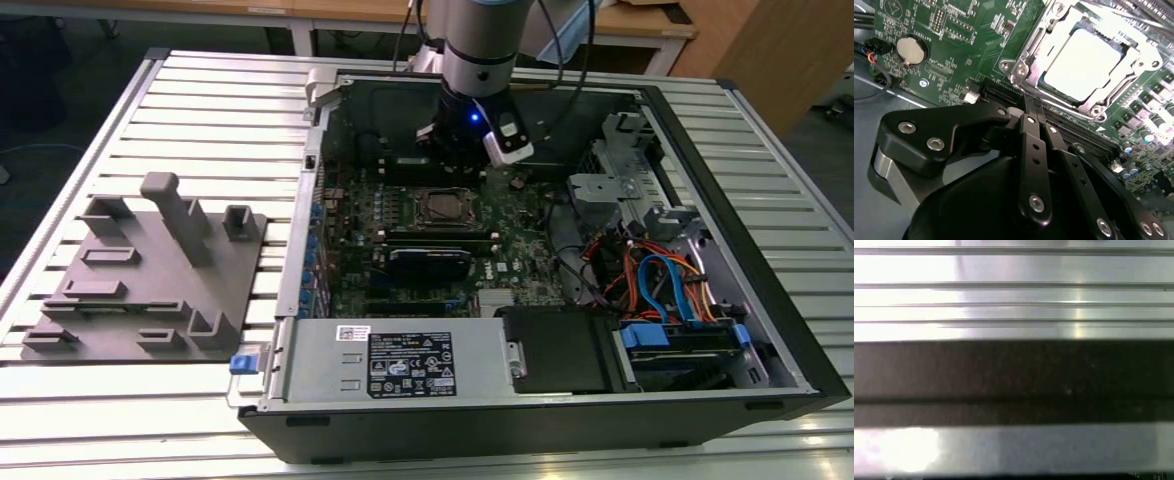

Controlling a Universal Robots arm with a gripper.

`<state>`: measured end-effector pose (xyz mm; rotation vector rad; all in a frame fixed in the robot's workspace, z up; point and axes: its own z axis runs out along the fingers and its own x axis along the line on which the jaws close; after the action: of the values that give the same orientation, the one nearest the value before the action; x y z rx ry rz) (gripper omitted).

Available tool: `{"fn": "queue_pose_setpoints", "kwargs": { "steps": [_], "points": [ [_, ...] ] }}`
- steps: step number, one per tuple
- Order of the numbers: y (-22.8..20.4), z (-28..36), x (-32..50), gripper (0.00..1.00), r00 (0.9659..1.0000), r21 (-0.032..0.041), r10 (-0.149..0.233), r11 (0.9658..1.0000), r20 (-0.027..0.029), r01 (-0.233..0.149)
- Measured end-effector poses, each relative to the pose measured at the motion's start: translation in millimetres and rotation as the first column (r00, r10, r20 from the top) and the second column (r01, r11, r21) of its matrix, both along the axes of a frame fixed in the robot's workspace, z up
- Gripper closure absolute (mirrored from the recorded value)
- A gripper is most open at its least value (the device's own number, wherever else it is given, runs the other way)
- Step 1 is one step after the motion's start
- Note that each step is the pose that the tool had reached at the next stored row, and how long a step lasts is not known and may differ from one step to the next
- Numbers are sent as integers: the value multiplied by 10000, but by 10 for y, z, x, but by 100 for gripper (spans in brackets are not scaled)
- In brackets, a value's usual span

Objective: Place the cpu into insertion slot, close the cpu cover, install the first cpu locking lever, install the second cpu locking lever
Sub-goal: 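Install the first cpu locking lever, then install the second cpu locking lever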

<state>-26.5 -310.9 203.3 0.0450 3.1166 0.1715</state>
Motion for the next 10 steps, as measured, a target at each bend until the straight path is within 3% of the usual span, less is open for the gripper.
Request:
{"fn": "queue_pose_setpoints", "kwargs": {
  "steps": [3, 10],
  "points": [
    [-34, 0, 0, 90, 10000, -16, -1, 10000, 0, 1],
    [-39, 0, 0, 90, 10000, -16, -2, 10000, 0, 2]
  ]
}}
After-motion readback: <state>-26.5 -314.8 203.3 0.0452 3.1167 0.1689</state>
